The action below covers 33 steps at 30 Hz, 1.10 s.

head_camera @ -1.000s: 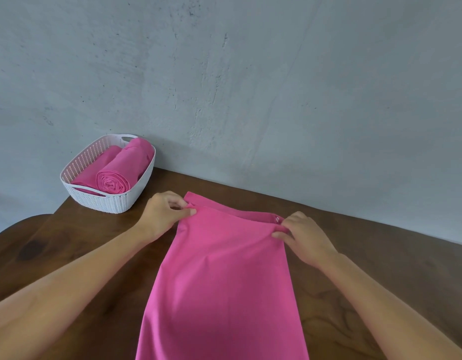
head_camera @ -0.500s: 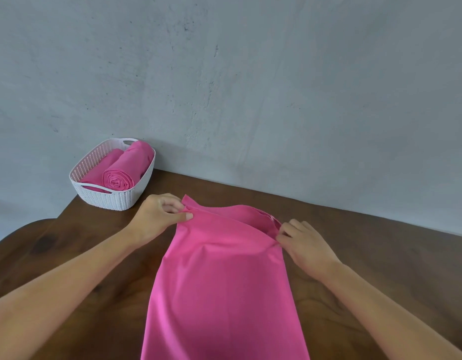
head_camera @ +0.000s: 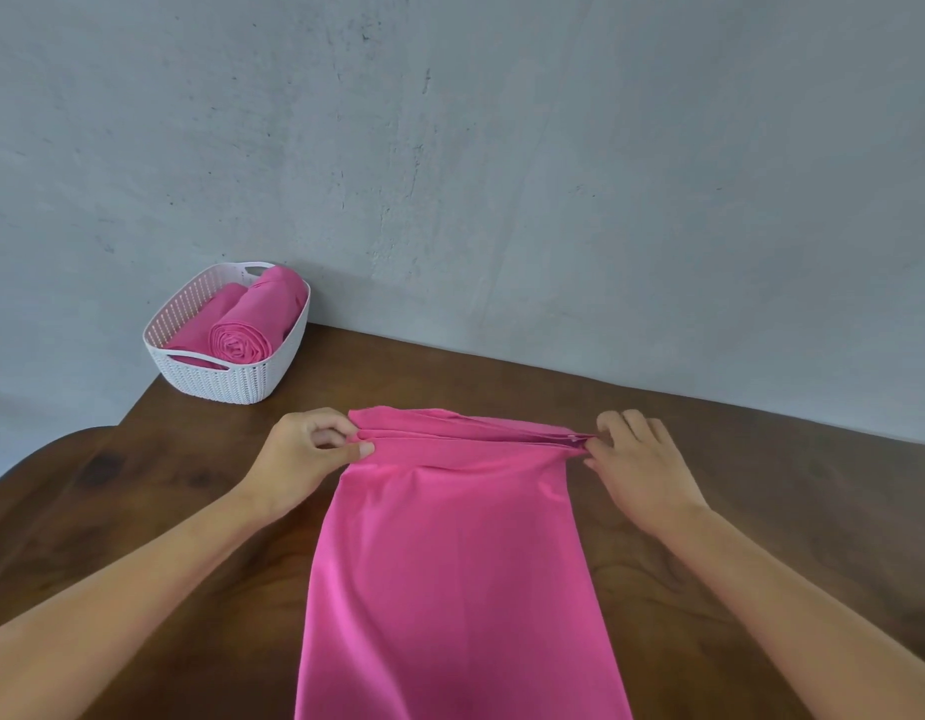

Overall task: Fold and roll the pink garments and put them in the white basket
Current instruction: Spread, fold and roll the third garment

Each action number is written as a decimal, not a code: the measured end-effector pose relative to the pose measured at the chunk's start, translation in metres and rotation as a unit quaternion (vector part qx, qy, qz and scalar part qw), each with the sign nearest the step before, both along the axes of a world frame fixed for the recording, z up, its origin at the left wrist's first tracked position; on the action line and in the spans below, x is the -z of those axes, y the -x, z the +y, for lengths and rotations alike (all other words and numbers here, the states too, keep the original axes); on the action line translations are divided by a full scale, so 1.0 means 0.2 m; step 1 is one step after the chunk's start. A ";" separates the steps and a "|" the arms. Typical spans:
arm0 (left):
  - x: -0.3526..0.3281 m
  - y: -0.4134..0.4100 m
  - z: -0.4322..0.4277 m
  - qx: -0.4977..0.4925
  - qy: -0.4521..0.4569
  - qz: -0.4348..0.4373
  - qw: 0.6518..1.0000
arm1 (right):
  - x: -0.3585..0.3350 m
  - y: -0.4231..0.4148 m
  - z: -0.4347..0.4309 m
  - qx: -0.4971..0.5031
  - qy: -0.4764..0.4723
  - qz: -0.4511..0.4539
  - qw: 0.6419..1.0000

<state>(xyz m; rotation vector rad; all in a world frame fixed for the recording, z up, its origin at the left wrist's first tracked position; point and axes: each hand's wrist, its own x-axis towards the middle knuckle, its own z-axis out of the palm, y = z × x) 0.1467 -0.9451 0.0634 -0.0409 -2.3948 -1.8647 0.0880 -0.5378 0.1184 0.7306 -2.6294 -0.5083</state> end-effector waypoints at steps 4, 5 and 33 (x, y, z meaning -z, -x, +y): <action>0.00 -0.02 0.00 0.013 0.035 0.020 0.999 | -0.01 -0.01 0.03 -0.029 0.030 0.003 0.999; 0.00 -0.02 0.00 0.020 0.048 0.031 0.998 | -0.01 -0.02 0.04 -0.026 0.039 -0.002 0.999; 0.15 -0.76 0.19 0.016 0.160 0.021 0.987 | 0.46 -0.89 0.24 0.044 0.266 -0.126 0.955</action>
